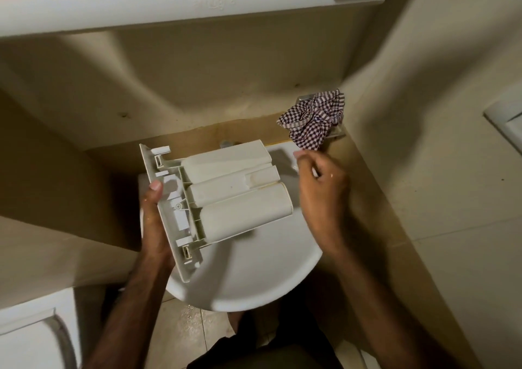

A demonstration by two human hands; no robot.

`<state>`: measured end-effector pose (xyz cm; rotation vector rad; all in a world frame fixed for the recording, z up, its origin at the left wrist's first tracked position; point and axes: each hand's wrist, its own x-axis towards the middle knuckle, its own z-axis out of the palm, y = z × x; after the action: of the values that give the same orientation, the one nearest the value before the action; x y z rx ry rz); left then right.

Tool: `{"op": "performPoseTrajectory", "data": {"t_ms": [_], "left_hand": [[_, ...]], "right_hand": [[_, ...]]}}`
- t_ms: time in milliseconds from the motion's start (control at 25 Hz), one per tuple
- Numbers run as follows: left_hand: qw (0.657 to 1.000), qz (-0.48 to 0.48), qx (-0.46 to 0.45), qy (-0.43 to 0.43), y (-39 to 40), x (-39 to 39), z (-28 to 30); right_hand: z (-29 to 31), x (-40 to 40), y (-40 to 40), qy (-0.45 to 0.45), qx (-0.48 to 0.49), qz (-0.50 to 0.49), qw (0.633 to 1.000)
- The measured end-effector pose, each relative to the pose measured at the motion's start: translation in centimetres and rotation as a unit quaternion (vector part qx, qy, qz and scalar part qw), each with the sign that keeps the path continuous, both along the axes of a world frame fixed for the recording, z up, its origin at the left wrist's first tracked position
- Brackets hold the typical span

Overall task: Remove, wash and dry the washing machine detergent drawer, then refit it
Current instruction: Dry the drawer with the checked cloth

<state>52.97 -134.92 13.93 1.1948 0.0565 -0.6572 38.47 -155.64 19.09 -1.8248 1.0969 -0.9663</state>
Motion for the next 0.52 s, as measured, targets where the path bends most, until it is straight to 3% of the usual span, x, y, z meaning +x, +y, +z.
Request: {"op": "performPoseTrajectory", "data": {"t_ms": [120,200,320,520], "left_hand": [[0.991,0.001,0.056,-0.118,-0.3,-1.3,1.7],[0.966,0.009,0.122,-0.228,-0.3,-2.6,2.7],[0.900,0.010,0.226,-0.373,-0.3,-5.2,4.5],[0.767,-0.065,0.339,-0.541,-0.6,-8.0,5.4]], "right_hand": [[1.3,-2.7,6.8,0.010,0.158,0.132,0.979],[2.4,-3.2,9.6,0.018,0.220,0.217,0.951],[3.7,-3.6,10.9,0.000,0.244,0.274,0.930],[4.1,-4.0,8.5,-0.042,0.280,0.231,0.931]]}}
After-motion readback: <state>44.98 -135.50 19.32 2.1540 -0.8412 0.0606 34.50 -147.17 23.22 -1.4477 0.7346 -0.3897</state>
